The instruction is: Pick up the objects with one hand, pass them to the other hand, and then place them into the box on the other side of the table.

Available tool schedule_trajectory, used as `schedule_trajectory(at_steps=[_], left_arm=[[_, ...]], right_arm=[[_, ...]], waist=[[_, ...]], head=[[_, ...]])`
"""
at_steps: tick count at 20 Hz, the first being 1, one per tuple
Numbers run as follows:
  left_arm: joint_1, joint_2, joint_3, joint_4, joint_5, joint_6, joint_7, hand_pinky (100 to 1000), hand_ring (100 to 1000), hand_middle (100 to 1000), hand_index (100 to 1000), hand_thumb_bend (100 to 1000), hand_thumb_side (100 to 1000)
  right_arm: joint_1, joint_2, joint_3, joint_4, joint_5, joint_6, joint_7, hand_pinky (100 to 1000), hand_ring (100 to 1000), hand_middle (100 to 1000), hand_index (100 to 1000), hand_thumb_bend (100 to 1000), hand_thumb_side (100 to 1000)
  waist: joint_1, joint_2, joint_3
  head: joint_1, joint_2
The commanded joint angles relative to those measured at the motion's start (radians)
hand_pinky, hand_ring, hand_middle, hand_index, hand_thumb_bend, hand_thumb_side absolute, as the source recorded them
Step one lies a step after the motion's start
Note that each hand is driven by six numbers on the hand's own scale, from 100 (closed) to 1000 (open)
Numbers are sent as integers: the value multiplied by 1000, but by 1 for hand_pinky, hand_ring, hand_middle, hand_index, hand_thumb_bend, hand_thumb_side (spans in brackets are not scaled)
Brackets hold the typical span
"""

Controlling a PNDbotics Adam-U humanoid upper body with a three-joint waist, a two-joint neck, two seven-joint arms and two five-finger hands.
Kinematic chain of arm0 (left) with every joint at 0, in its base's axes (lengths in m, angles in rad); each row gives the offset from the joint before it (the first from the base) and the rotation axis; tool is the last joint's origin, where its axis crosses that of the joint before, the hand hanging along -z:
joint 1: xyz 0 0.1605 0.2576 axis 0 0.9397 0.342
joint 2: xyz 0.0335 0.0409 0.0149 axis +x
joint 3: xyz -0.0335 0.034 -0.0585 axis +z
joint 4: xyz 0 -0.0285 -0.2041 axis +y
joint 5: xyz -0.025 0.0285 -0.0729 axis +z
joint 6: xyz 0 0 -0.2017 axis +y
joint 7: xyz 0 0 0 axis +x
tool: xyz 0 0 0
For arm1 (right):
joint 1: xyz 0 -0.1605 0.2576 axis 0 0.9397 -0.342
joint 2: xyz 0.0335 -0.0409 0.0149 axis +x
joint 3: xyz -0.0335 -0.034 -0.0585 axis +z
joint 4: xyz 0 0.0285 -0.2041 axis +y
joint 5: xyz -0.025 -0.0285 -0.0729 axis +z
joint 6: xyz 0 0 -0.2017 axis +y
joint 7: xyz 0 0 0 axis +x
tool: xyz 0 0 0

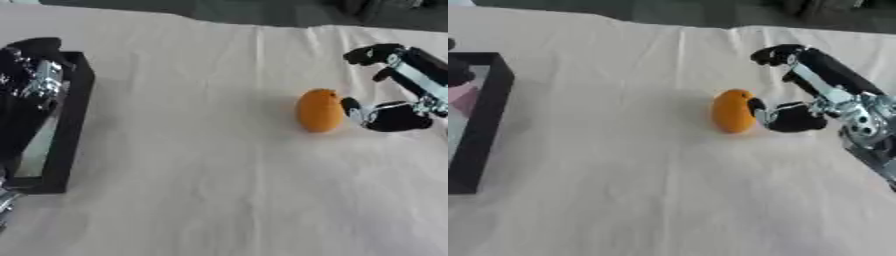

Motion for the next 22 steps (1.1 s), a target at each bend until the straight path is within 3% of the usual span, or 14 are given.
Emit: schedule_trajectory(at_steps=[1, 11, 22], left_arm=[[-14, 7, 1, -18, -4, 0, -1, 798, 631, 554, 771, 100, 604], [-18, 3, -11, -18, -2, 14, 0, 797, 627, 541, 767, 100, 614], [-26, -10, -19, -18, -3, 9, -2, 796, 624, 532, 756, 100, 616]], right_arm=[[-20, -27, 2, -9, 23, 40, 21, 790, 887, 812, 901, 316, 100], [-40, 3, 36, -9, 90, 90, 130, 846, 895, 821, 916, 392, 143], [-34, 23, 65, -9, 164, 115, 123, 878, 897, 822, 919, 429, 179]], waist=[[2, -15, 3], [-2, -2, 17], [-5, 23, 46]], head=[[-9, -18], [-10, -28], [-12, -49]])
